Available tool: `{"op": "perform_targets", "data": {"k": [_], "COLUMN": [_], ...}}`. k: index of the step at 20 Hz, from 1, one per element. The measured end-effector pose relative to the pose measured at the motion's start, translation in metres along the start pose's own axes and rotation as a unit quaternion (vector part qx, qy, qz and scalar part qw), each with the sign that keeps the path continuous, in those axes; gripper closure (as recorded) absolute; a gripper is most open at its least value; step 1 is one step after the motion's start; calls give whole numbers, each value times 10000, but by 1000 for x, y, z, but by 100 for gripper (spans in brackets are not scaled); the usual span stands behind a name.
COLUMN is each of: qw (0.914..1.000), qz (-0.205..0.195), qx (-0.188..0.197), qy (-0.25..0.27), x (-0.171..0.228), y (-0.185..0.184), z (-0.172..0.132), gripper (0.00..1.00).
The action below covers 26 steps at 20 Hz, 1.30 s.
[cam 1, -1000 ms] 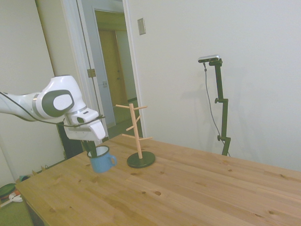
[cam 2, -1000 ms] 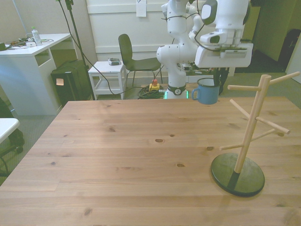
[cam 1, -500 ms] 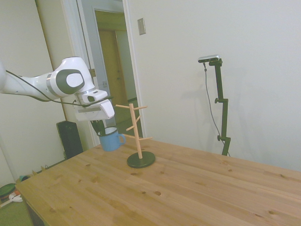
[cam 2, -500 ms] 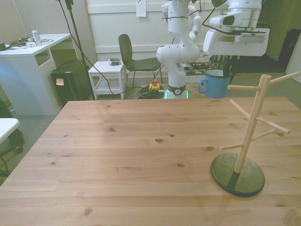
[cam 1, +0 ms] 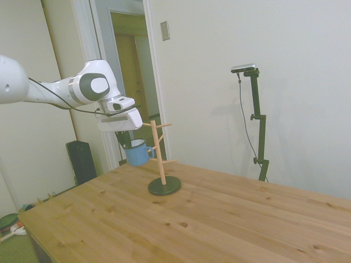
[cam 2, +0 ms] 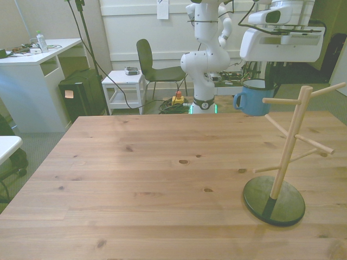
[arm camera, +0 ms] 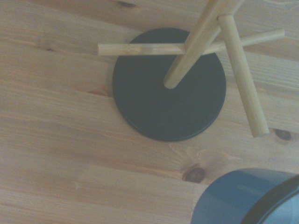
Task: Hang the mug
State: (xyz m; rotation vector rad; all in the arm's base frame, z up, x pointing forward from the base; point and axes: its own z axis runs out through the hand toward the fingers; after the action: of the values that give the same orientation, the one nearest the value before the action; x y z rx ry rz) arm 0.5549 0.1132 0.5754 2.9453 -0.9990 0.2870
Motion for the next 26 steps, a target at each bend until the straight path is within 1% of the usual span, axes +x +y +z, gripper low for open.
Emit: {"op": "perform_targets", "data": {"k": [6, 15, 26], "qw": [9999, 9998, 9998], "qz": [-113, -222, -211], "qx": [-33, -2, 42], "qy": [-32, 9, 39], "x": [4, 1, 15], "y": [-20, -35, -48], "z": [9, 5, 10], "gripper": [100, 100, 100]}}
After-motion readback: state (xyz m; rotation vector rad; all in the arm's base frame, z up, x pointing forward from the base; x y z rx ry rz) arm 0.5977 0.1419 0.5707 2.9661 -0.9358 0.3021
